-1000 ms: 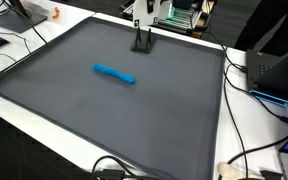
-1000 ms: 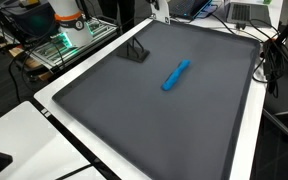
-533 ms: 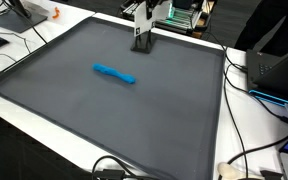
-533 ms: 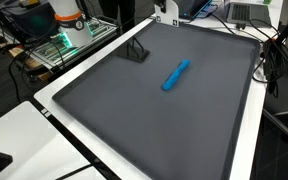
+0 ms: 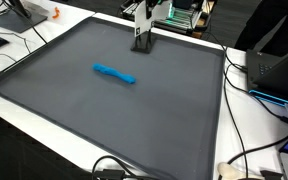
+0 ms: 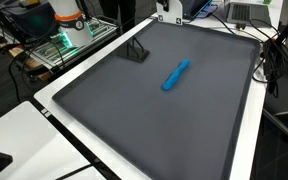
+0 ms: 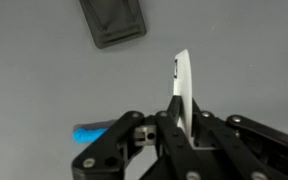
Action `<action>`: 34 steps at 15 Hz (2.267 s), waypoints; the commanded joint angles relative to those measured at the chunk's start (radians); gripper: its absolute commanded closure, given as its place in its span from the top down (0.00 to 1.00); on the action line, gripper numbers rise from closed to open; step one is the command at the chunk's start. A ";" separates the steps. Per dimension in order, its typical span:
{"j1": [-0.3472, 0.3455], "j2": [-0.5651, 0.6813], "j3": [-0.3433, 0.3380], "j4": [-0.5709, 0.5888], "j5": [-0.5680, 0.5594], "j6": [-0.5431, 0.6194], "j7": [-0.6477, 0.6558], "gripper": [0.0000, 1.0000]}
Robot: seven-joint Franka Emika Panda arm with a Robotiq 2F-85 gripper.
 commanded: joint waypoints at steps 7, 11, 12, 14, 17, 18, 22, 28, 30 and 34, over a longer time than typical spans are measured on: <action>0.057 0.282 -0.012 0.328 -0.196 -0.193 -0.125 0.02; 0.070 0.366 -0.029 0.373 -0.229 -0.170 -0.150 0.02; 0.069 0.379 -0.032 0.377 -0.228 -0.158 -0.163 0.02; 0.072 0.405 -0.039 0.387 -0.235 -0.145 -0.169 0.02; 0.073 0.439 -0.044 0.403 -0.229 -0.118 -0.174 0.02; 0.074 0.449 -0.046 0.408 -0.227 -0.111 -0.175 0.02; 0.080 0.491 -0.054 0.432 -0.224 -0.081 -0.161 0.02; 0.097 0.548 -0.075 0.478 -0.233 -0.067 -0.144 0.02; 0.101 0.562 -0.082 0.492 -0.231 -0.064 -0.140 0.02; 0.103 0.584 -0.090 0.513 -0.228 -0.062 -0.136 0.02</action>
